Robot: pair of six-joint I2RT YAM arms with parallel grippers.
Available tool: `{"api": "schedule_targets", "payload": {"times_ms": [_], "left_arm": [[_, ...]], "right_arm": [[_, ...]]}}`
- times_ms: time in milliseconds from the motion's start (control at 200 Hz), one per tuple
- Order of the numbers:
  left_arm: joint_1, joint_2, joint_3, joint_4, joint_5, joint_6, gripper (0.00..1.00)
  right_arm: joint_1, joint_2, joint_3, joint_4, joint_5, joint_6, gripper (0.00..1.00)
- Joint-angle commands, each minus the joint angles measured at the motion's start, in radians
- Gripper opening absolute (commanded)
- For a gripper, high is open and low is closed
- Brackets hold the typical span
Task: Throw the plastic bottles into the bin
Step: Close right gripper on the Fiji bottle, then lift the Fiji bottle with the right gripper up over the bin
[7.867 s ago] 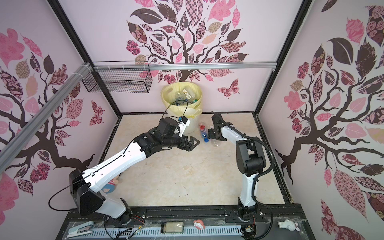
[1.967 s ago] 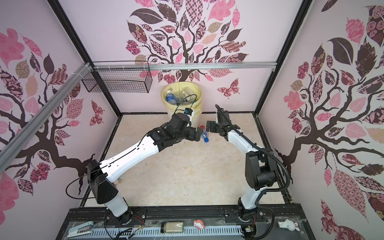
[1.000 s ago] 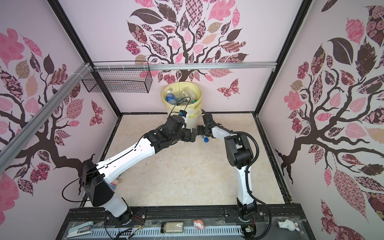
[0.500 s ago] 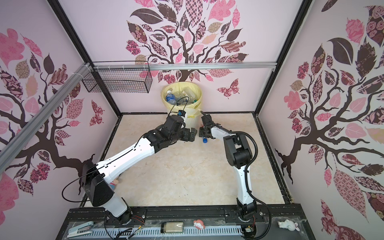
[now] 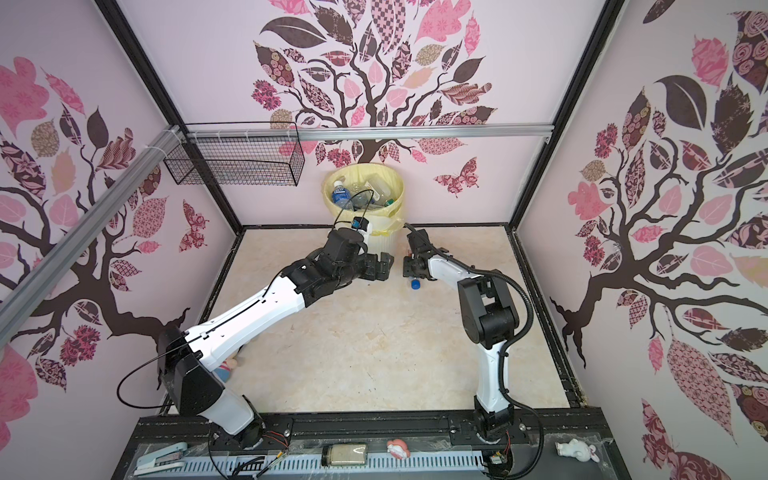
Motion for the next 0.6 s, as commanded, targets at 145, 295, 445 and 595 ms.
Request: {"api": "schedule_targets", "payload": {"times_ms": [145, 295, 445, 595], "left_arm": [[0.004, -0.039, 0.068, 0.016, -0.011, 0.021, 0.97], [0.004, -0.035, 0.125, 0.013, -0.020, 0.044, 0.97], [0.004, -0.022, 0.210, 0.008, -0.032, 0.084, 0.97], [0.006, -0.004, 0.306, 0.007, -0.052, 0.129, 0.97]], "right_arm": [[0.000, -0.215, 0.079, -0.077, 0.051, -0.030, 0.53], [0.000, -0.264, 0.188, -0.119, 0.059, -0.039, 0.53], [0.000, -0.263, 0.346, -0.156, 0.048, -0.045, 0.53], [0.000, -0.212, 0.550, -0.189, 0.026, -0.047, 0.53]]}}
